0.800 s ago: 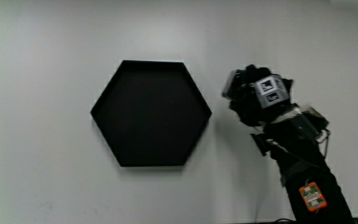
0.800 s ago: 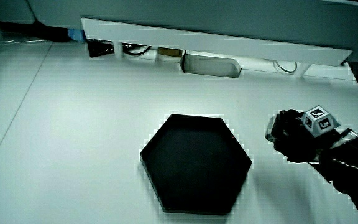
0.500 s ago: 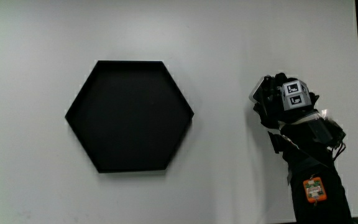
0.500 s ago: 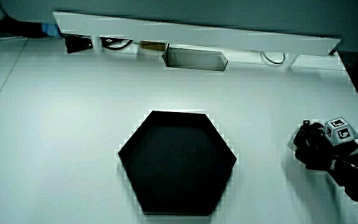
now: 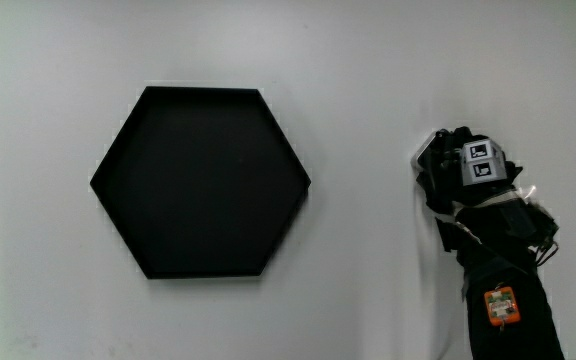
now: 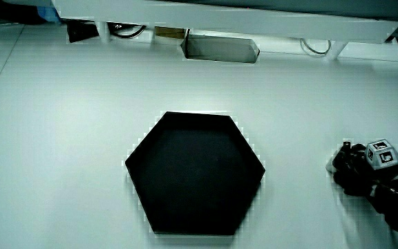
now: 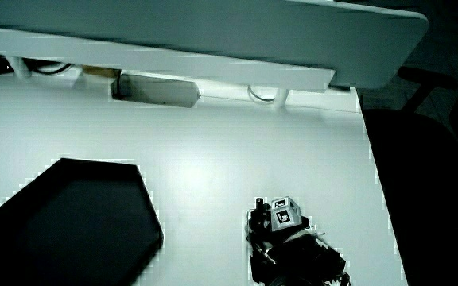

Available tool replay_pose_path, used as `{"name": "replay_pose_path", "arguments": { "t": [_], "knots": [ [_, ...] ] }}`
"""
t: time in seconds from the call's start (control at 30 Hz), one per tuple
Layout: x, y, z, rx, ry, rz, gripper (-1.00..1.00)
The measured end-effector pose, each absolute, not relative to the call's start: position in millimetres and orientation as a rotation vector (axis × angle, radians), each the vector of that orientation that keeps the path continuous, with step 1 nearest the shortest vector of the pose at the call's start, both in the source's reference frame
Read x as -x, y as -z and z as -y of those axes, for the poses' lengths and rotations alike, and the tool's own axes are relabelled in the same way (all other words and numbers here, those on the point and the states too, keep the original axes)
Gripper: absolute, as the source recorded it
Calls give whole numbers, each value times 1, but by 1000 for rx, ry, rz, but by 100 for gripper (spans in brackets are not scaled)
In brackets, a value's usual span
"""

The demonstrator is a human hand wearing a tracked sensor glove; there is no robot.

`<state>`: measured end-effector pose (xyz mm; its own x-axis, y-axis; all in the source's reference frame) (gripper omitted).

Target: Place speaker on desk

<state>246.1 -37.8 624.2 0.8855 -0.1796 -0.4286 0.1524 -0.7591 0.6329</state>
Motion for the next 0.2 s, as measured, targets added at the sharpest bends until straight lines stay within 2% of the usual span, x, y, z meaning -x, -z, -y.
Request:
{"name": "replay_pose_path", "arguments": {
  "t": [0.07, 0.2],
  "knots": [
    [-260, -632, 32, -2323, 647, -69, -18],
    [-281, -638, 12, -2399, 436, -55, -55]
  ]
}}
